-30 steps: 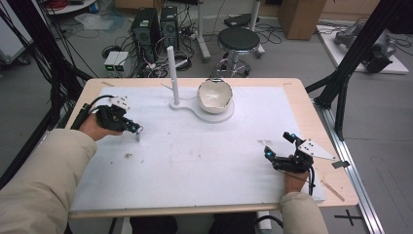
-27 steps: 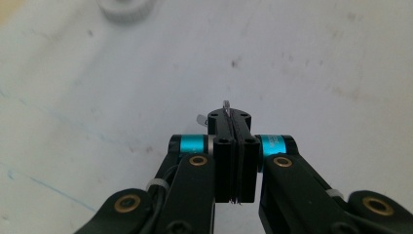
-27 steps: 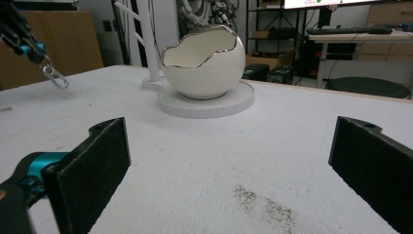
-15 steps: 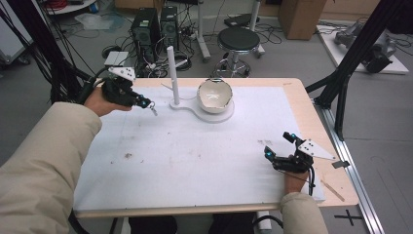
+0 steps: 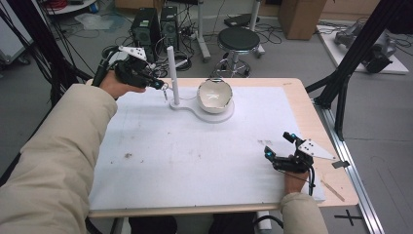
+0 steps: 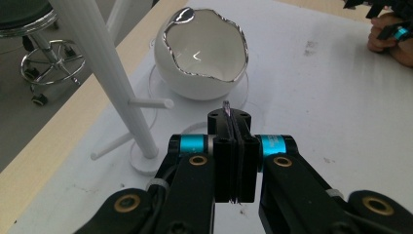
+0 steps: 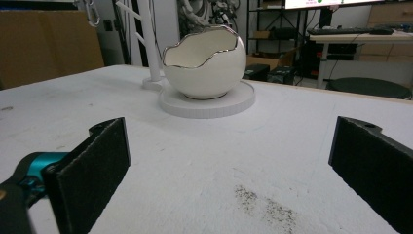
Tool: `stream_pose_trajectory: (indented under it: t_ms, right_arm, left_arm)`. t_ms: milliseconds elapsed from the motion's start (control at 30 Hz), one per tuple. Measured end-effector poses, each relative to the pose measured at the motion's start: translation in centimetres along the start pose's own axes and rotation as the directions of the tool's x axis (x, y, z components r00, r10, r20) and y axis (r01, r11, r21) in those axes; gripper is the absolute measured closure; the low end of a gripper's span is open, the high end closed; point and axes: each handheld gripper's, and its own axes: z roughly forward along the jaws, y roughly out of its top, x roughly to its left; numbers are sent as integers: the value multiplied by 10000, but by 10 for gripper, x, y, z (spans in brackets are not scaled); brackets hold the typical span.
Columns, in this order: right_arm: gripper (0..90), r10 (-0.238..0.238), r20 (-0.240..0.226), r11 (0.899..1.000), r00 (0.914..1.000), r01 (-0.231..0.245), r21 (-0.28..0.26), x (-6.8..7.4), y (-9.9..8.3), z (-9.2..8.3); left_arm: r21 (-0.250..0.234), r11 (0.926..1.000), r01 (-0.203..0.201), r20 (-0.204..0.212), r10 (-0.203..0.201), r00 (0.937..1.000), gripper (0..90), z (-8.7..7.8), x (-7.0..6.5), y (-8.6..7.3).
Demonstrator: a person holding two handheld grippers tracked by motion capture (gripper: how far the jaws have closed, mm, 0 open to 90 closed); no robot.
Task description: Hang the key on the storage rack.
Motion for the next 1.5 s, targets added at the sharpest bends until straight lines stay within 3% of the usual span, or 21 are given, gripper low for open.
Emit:
stream_pose_trajectory:
  t_ms: [267, 400, 533, 1267, 1500]
  right_arm:
    - [5, 63, -17, 10000, 10000, -63, 38, 0, 0, 0]
    - [5, 1, -27, 10000, 10000, -1, -16, 0, 0, 0]
    - [6, -11, -22, 10000, 10000, 11, -27, -1, 0, 0]
    - [6, -24, -18, 10000, 10000, 24, -7, -1, 0, 0]
    - [5, 37, -15, 10000, 10000, -37, 42, 0, 0, 0]
  left_arm:
    - [-354, 9987, 364, 80, -361, 9993, 886, 12, 11, 1]
    - [-228, 9986, 484, 71, -483, 9988, 886, 16, 17, -2]
    - [-397, 9969, 682, 164, -676, 9976, 885, 20, 21, -4]
    - [-647, 9922, 1061, -9, -1064, 9943, 885, 28, 38, -14]
    - [-728, 9927, 960, -85, -969, 9953, 884, 34, 42, -16]
